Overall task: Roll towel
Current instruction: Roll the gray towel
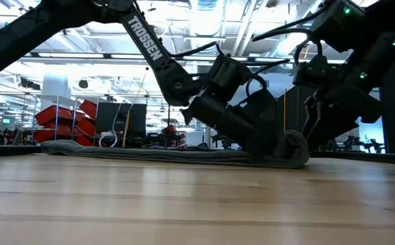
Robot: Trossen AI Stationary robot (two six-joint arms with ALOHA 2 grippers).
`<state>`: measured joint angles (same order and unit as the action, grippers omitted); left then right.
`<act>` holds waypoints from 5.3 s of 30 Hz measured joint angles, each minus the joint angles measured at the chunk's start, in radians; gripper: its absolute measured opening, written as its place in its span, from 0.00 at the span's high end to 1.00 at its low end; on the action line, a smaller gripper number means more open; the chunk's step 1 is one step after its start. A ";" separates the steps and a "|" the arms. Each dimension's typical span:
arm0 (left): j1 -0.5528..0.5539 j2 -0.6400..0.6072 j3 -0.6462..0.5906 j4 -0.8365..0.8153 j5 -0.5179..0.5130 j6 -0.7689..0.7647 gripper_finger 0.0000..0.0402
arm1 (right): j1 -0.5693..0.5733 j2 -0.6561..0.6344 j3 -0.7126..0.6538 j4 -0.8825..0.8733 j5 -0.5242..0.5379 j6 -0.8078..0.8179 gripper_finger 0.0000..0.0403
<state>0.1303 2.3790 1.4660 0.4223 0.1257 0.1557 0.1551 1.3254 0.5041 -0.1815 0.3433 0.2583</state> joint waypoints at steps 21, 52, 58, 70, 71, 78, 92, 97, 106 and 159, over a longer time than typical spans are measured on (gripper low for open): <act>0.004 -0.182 -0.004 -0.345 -0.106 0.049 0.99 | -0.005 0.003 0.002 -0.008 0.001 -0.025 0.37; -0.174 -0.104 -0.053 -0.201 -0.345 -0.339 0.99 | -0.007 0.004 0.000 -0.014 0.002 -0.035 0.37; -0.186 -0.098 -0.053 -0.174 -0.355 -0.372 0.99 | -0.007 0.004 0.000 0.046 0.002 -0.063 0.37; -0.196 -0.098 -0.054 -0.172 -0.362 -0.382 0.99 | -0.021 0.033 -0.004 0.147 -0.004 -0.156 0.37; -0.196 -0.098 -0.054 -0.174 -0.362 -0.381 0.99 | -0.021 0.043 -0.004 0.162 -0.004 -0.168 0.37; -0.198 -0.107 -0.054 -0.204 -0.361 -0.390 0.99 | -0.031 0.070 -0.004 0.178 -0.007 -0.189 0.37; -0.210 -0.143 -0.057 -0.300 -0.364 -0.416 0.99 | -0.040 0.190 -0.003 0.336 -0.042 -0.333 0.37; -0.216 -0.144 -0.057 -0.293 -0.370 -0.430 0.99 | -0.039 0.197 -0.003 0.363 -0.057 -0.398 0.37; -0.218 -0.158 -0.056 -0.313 -0.366 -0.441 0.99 | -0.070 0.200 -0.004 0.376 -0.105 -0.435 0.37; -0.207 -0.267 -0.160 -0.353 -0.456 -0.345 0.99 | -0.050 0.078 -0.040 0.082 -0.091 -0.031 0.37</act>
<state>-0.0765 2.1117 1.3057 0.0694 -0.3302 -0.1893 0.1054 1.4030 0.4637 -0.0992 0.2520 0.2277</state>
